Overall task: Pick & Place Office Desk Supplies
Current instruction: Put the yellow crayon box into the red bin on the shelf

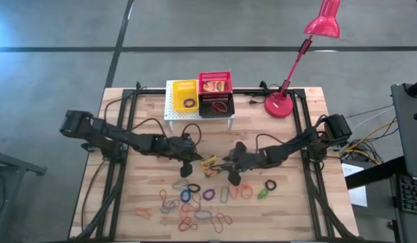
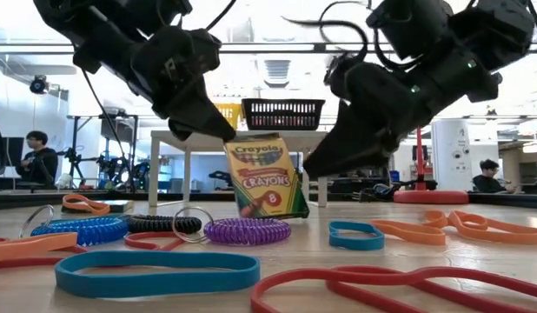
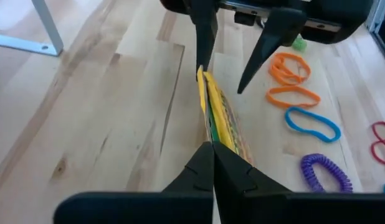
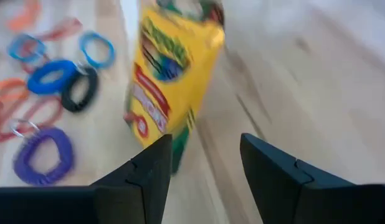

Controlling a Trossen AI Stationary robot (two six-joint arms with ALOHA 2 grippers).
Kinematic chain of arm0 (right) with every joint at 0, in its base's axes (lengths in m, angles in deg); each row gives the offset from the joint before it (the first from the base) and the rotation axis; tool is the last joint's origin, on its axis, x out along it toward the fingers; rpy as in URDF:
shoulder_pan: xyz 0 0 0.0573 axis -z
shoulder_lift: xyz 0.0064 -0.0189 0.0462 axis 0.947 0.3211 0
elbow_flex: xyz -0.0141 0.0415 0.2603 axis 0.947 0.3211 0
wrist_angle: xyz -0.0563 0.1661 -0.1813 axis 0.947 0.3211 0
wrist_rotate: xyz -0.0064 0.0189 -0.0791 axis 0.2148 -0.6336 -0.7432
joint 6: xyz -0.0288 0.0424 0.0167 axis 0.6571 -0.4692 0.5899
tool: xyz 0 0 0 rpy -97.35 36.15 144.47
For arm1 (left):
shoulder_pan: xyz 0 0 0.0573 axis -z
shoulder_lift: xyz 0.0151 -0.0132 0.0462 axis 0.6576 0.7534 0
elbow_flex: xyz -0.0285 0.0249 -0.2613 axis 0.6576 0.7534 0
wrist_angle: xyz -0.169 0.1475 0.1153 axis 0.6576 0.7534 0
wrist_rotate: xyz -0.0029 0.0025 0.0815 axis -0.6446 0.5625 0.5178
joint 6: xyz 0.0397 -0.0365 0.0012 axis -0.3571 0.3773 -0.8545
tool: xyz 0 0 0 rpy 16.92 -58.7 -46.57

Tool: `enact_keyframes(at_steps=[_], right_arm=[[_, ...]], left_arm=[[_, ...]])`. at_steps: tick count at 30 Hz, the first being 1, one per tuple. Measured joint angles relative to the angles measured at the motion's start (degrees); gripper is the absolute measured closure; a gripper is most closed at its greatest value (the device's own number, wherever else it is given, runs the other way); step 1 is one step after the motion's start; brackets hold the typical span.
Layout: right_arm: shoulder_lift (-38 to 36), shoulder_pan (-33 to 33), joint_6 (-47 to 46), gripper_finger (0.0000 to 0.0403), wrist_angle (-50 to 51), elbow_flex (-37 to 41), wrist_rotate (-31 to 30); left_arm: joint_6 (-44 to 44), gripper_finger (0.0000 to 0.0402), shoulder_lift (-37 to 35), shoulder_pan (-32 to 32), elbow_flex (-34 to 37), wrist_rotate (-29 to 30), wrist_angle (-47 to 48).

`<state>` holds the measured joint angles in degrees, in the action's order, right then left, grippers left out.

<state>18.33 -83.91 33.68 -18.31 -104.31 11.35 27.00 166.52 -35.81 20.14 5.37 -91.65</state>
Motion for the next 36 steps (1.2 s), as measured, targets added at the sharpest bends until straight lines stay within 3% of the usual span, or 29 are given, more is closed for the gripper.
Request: enact_keyframes(at_steps=[5, 10, 17, 21, 25, 30, 36], right_arm=[[0.0, 0.9, 6.2, 0.0218, -11.5, 3.6, 1.3], [0.2, 1.6, 6.7, 0.0206, -13.0, 4.0, 1.8], [9.2, 3.2, 7.6, 0.016, -19.4, 0.3, 9.0], [14.1, 3.3, 10.4, 0.0156, -24.7, -1.9, 12.1], [15.4, 3.3, 9.8, 0.0191, -26.5, -2.3, 12.9], [13.7, 3.2, 7.7, 0.0266, -26.1, -1.9, 12.4], [9.2, 2.8, 7.2, 0.0359, -24.7, -1.8, 12.1]], left_arm=[[-0.2, 0.0401, -0.3, 0.0, 0.0, -0.2, -0.2], [-0.4, 0.0401, -0.3, 0.0, 0.0, -0.2, -0.7], [-0.6, 0.0401, -0.3, 0.0, 0.0, -0.3, -1.2], [-1.1, 0.0401, -0.3, 0.0, 0.0, -0.3, -1.4], [-1.1, 0.0401, -0.3, 0.0, 0.0, -0.2, -1.4], [-1.0, 0.0393, -0.3, 0.0, -0.1, -0.3, -1.2], [-1.1, 0.0333, -3.8, 0.0, -0.6, -1.3, 1.4]])
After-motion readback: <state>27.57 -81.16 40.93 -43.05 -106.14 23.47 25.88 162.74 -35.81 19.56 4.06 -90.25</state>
